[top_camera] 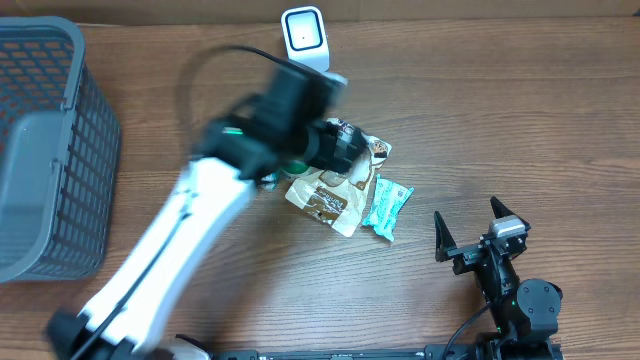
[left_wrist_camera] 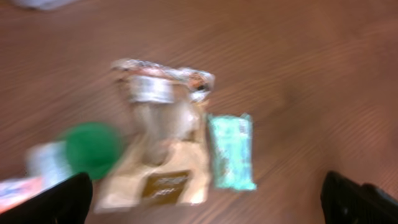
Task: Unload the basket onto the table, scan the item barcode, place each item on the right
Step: 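Retract the left gripper back beside the basket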
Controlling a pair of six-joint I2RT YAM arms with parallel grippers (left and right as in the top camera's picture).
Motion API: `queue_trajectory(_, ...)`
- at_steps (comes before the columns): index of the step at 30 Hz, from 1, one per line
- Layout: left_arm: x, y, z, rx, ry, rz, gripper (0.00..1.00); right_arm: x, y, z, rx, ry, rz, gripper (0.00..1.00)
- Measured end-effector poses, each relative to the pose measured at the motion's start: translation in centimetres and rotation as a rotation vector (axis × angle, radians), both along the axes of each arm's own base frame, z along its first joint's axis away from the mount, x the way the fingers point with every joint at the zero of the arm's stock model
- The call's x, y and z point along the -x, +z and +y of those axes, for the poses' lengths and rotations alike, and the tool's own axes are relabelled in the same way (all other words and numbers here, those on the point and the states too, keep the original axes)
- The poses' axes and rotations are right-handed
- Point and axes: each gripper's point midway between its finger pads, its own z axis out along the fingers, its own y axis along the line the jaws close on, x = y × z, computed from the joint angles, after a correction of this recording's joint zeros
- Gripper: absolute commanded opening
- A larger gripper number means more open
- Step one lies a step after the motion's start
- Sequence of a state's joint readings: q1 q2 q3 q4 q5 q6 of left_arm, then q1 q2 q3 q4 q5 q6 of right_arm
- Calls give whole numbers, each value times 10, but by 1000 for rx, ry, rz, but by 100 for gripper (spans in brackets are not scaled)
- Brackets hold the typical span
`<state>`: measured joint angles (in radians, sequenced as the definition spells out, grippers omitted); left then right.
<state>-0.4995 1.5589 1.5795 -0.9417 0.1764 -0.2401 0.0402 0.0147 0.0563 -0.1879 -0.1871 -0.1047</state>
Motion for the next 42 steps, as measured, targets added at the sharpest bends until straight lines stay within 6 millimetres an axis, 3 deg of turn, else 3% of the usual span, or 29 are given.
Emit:
queue_trajectory(3, -4, 31, 49, -38, 114, -52, 100, 0, 0, 0, 0, 0, 0, 100)
queue_trajectory(5, -3, 42, 78, -70, 180, -68, 100, 0, 0, 0, 0, 0, 0, 100)
queue_trajectory(9, 4, 42, 135, -162, 323, -44, 100, 0, 0, 0, 0, 0, 0, 100)
queue_trajectory(13, 7, 36, 179, -229, 445, -5, 100, 0, 0, 0, 0, 0, 0, 100)
queue_trajectory(19, 10, 33, 204, -268, 513, 17, 100, 0, 0, 0, 0, 0, 0, 100)
queue_trajectory(26, 9, 32, 221, -257, 474, 18, 100, 0, 0, 0, 0, 0, 0, 100)
queue_trajectory(33, 11, 31, 259, -184, 488, 34, 100, 0, 0, 0, 1, -1, -1, 100)
queue_trajectory(38, 15, 21, 266, -113, 413, 40, 96, 0, 0, 0, 0, 0, -1, 100)
queue_trajectory(42, 16, 12, 263, -87, 368, 46, 100, 0, 0, 0, 0, -1, 0, 100)
